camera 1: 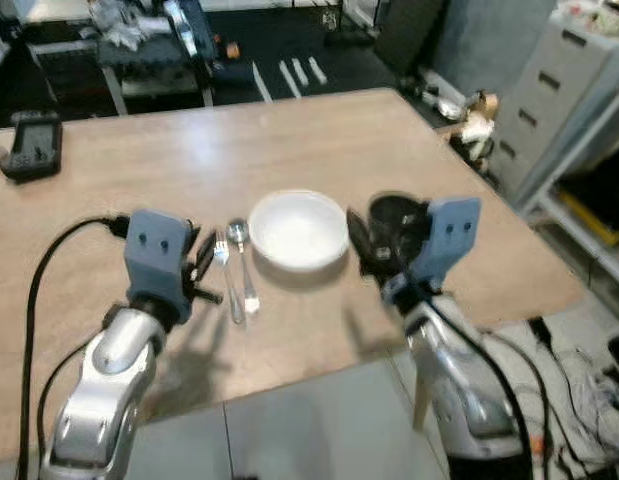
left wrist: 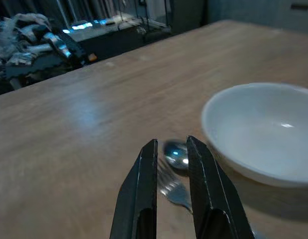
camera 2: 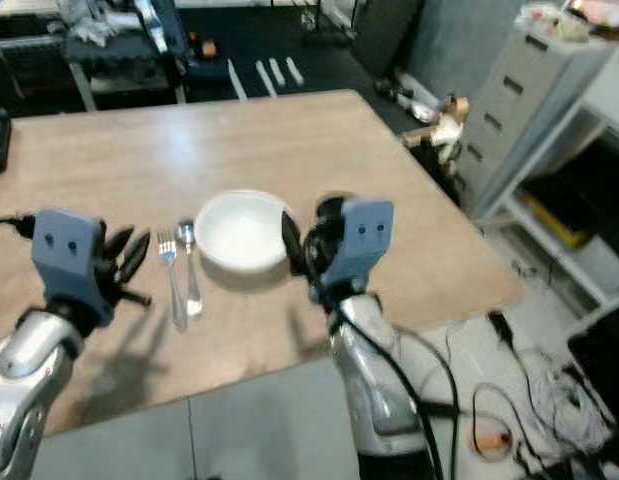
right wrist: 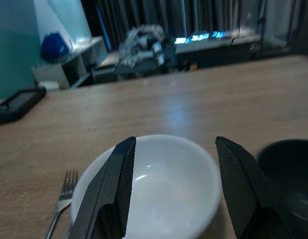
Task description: Setting the table
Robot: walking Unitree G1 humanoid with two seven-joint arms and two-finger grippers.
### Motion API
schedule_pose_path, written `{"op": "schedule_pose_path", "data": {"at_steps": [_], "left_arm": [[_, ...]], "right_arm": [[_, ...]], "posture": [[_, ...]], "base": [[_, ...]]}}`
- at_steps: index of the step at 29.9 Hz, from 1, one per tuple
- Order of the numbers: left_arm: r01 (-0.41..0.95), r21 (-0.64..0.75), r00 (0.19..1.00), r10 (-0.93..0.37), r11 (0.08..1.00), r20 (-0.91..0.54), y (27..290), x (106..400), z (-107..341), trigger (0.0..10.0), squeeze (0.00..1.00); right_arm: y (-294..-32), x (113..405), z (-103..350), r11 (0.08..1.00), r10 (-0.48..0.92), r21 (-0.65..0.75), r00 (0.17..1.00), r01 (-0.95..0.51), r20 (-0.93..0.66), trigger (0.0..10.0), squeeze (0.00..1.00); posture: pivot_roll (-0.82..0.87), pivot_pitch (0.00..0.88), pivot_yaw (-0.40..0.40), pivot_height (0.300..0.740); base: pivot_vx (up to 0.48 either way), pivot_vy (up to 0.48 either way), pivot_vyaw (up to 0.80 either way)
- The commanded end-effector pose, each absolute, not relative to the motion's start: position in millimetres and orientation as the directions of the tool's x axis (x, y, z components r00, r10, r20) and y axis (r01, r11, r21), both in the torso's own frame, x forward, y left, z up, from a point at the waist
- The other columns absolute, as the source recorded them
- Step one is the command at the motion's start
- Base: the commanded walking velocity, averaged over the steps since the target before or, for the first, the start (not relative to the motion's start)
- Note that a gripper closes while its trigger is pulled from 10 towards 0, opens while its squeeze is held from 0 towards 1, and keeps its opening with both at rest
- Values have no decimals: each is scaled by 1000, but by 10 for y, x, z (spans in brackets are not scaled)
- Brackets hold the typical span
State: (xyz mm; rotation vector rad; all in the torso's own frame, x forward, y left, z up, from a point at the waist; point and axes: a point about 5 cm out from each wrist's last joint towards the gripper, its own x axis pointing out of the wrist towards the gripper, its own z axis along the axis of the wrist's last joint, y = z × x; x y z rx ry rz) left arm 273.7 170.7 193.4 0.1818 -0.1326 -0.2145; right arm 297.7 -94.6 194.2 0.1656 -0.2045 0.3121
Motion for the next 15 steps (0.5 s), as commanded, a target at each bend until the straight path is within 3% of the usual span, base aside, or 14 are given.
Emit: {"op": "schedule_pose_path", "data": {"at_steps": [1,3,9,10,11,15], "left_arm": [[250,189,957,-271,950,100,1662,2737,1922,10000,0],[304,203,942,-326,931,85,1648,2723,1935,10000,0],[515,291,838,-545,806,28,1615,2605,2036,10000,0],[604,332,771,-636,724,-15,1609,2518,2076,10000,0],[604,332,771,-636,724,-15,1609,2518,2076,10000,0],[746,379,631,-764,547,-139,1611,2315,2072,10000,0]], "right_arm": [[-1015,2998,1894,952,248,134,949,-277,197,10000,0],[-1021,2997,1892,951,248,136,949,-277,196,10000,0],[-1072,2990,1875,956,236,133,954,-262,186,10000,0],[-1099,2989,1867,959,227,131,957,-253,183,10000,0],[-1099,2989,1867,959,227,131,957,-253,183,10000,0],[-1144,2994,1852,964,207,128,962,-231,178,10000,0]], "posture": [[32,52,49,740],[30,51,46,740],[32,50,46,740],[33,49,47,740],[33,49,47,740],[33,50,49,740]], "base": [[480,0,0],[416,0,0],[0,0,0],[0,0,0],[0,0,0],[0,0,0]]}}
